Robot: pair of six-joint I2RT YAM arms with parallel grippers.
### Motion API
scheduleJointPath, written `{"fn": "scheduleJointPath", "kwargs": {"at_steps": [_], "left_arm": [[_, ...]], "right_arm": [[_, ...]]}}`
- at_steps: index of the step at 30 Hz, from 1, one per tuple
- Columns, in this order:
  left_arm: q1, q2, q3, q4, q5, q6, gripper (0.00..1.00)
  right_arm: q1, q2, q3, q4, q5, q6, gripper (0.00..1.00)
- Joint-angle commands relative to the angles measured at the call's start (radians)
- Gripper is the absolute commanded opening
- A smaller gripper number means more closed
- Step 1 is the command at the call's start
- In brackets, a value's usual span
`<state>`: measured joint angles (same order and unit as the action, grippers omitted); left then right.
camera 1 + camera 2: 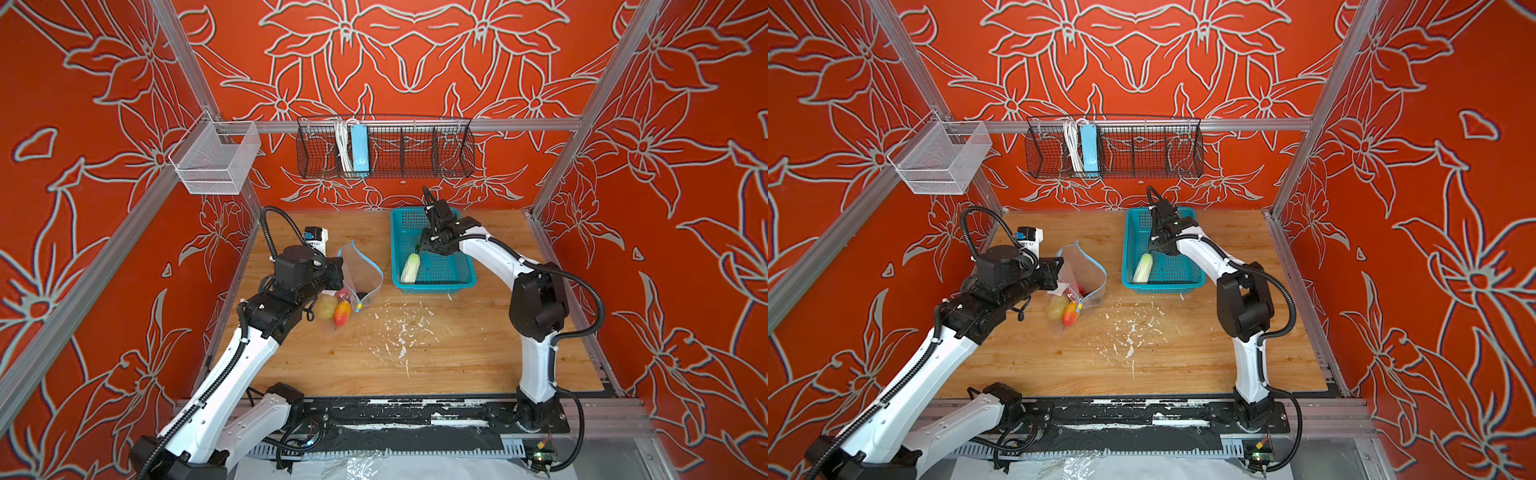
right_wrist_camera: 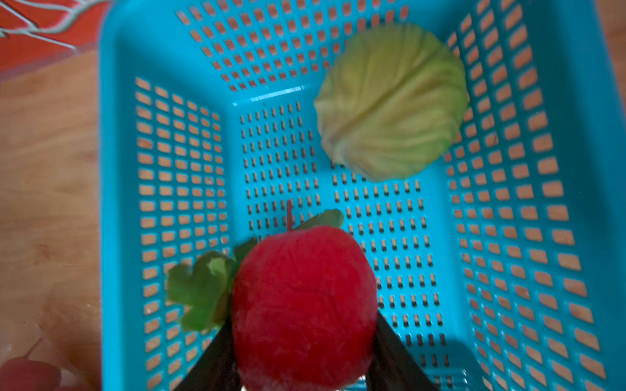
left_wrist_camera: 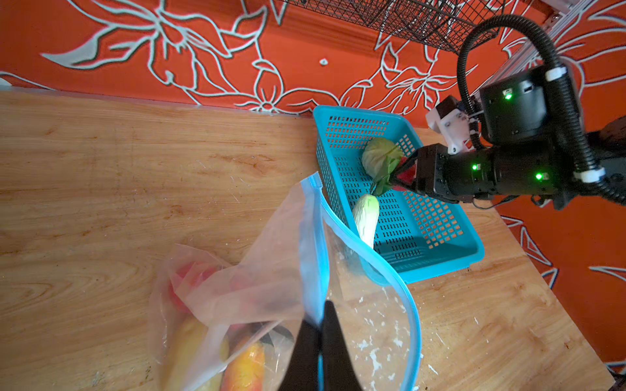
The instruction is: Place the food in the zip-top bag and seal the zipper
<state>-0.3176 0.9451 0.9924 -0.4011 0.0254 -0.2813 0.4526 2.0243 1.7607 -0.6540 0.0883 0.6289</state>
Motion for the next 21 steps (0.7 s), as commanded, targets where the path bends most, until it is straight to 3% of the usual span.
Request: {"fn": "scheduleJointPath", "kwargs": {"at_steps": [1, 9, 18, 21], "left_arm": [[0.008, -0.012, -0.006, 0.031, -0.022, -0.010, 0.00], [0.008, -0.013, -0.009, 0.031, -0.025, -0.009, 0.00], [0.008, -0.025, -0.011, 0.029, -0.027, -0.007, 0.00], [0.008, -0.028, -0.012, 0.031, -0.025, -0.007, 0.00]], "right_arm": [[-0.003, -0.042, -0.035, -0.082, 0.021, 0.044, 0.34], [-0.008, -0.022, -0.038, -0.150, 0.027, 0.061, 0.58], [-0.025, -0.029, 0.001, -0.213, 0.061, 0.039, 0.70], [-0.026, -0.022, 0.010, -0.233, 0.050, 0.037, 0.79]]}}
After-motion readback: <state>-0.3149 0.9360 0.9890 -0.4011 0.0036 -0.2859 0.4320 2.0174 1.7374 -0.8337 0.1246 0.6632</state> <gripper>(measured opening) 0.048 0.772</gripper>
